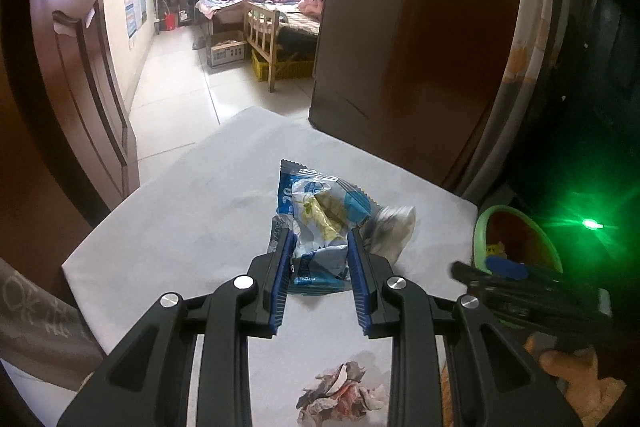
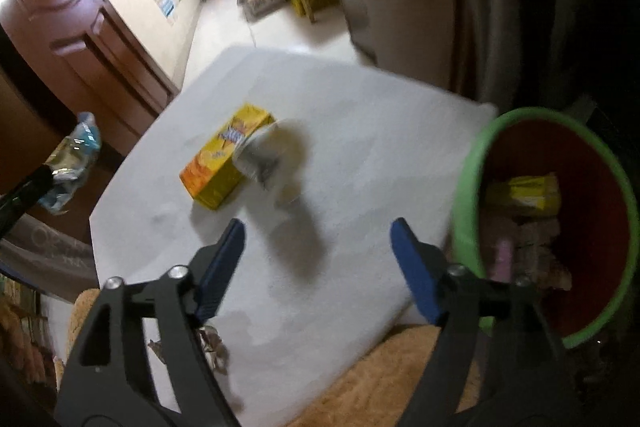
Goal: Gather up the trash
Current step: 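Carry the blue wrapper and paper cup to the green bin and release both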
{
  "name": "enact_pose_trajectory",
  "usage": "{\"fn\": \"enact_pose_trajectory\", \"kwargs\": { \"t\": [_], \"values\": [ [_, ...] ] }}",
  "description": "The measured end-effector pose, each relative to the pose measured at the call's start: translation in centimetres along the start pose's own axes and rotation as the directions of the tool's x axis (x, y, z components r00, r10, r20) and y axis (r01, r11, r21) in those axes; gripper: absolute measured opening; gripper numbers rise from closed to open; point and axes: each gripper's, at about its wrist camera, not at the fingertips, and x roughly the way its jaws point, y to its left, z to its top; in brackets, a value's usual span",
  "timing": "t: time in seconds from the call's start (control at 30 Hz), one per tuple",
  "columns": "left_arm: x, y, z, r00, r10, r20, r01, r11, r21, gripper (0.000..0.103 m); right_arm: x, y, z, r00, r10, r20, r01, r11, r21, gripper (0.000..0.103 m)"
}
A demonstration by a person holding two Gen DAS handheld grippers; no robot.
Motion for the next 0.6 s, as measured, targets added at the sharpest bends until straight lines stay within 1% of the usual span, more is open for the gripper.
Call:
{"fn": "enact_pose_trajectory", "kwargs": {
  "t": [0.07, 0.17, 0.3, 0.37, 0.43, 0.47, 0.53, 0.6],
  "values": [
    [-0.1, 0.2, -0.2, 1.000, 0.008, -0.005, -0.008, 1.000, -0.002, 0.025, 1.5, 0.7, 0.4, 1.000, 0.020, -0.019, -0.020, 1.000, -0.012, 0.084],
    [-0.1, 0.8, -0.6, 1.000, 0.023, -0.017, -0.023, 1.000, -0.011, 0.025, 3.6, 2.2, 1.6, 1.000, 0.003, -0.019, -0.004, 0.998, -0.067, 0.091],
    [-0.4, 1.5, -0.7, 0.999, 0.033, -0.020, -0.033, 0.999, -0.021, 0.025, 6.3, 3.1, 3.9, 0.996, -0.086, -0.014, 0.083, 0.986, -0.145, 0.092],
    [-0.7, 1.6, -0.7, 0.999, 0.038, -0.016, -0.039, 0.999, -0.022, 0.025, 7.7, 3.2, 5.2, 0.990, -0.142, -0.024, 0.135, 0.972, -0.193, 0.092],
    [-0.9, 1.7, -0.6, 0.999, 0.037, -0.013, -0.037, 0.999, -0.030, 0.025, 8.6, 3.3, 6.1, 0.984, -0.174, -0.036, 0.161, 0.959, -0.231, 0.092],
    [-0.8, 1.7, -0.7, 0.999, 0.036, -0.015, -0.036, 0.999, -0.032, 0.025, 9.1, 3.4, 6.5, 0.982, -0.181, -0.052, 0.162, 0.952, -0.259, 0.092],
    [-0.5, 1.7, -1.0, 0.999, 0.034, -0.028, -0.035, 0.999, -0.033, 0.025, 10.9, 4.1, 6.9, 0.974, -0.197, -0.115, 0.147, 0.928, -0.343, 0.094],
    [-0.3, 1.7, -0.8, 0.999, 0.033, -0.033, -0.035, 0.999, -0.034, 0.025, 12.4, 4.7, 7.0, 0.962, -0.214, -0.171, 0.127, 0.901, -0.414, 0.095]
  ]
}}
